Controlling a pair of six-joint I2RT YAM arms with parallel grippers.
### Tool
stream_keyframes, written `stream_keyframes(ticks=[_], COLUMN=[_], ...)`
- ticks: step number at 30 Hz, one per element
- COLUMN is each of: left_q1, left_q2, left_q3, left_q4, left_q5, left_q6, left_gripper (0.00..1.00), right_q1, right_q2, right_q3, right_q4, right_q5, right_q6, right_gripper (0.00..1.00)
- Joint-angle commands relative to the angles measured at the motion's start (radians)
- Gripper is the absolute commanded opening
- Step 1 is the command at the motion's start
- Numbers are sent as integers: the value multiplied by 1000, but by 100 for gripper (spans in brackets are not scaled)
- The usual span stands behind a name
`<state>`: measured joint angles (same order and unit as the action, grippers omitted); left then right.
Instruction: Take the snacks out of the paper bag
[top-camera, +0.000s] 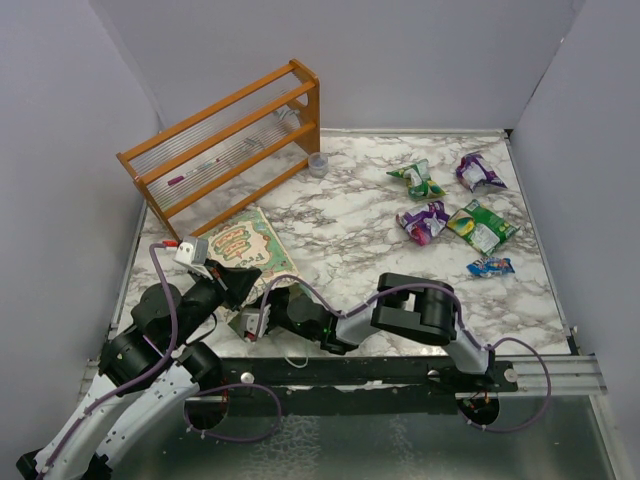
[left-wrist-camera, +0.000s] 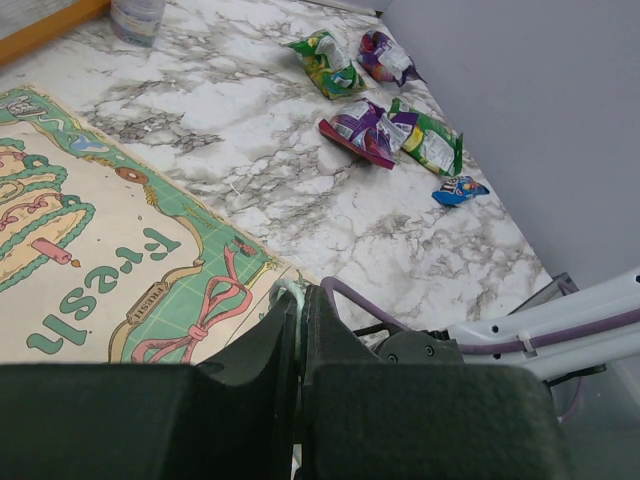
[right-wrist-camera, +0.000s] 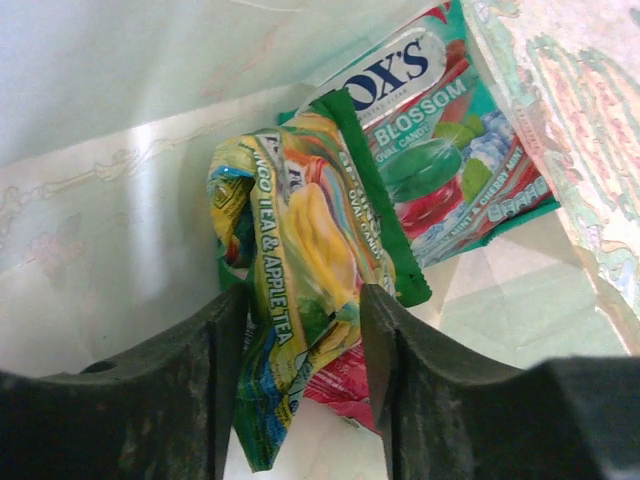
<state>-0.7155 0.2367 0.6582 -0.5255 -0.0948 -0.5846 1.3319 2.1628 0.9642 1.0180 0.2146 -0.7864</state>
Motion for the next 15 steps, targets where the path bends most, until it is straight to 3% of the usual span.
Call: stream_keyframes(ticks=[1,7,15], left_q1=[0,1,1], left_q2=[-3,-4,-4], left_q3=[11,10,9], left_q4=[23,23,22], left_q5=[20,21,21], left_q6=[14,14,13], left_gripper=[0,0,0], right_q1=[0,-2,-1], right_q2=[36,63,30], right_q3=[29,47,38], right_q4=[-27,-35,-51], right_q5=[-32,-35,-19], right_q6=[17,23,28], right_gripper=[46,41,19])
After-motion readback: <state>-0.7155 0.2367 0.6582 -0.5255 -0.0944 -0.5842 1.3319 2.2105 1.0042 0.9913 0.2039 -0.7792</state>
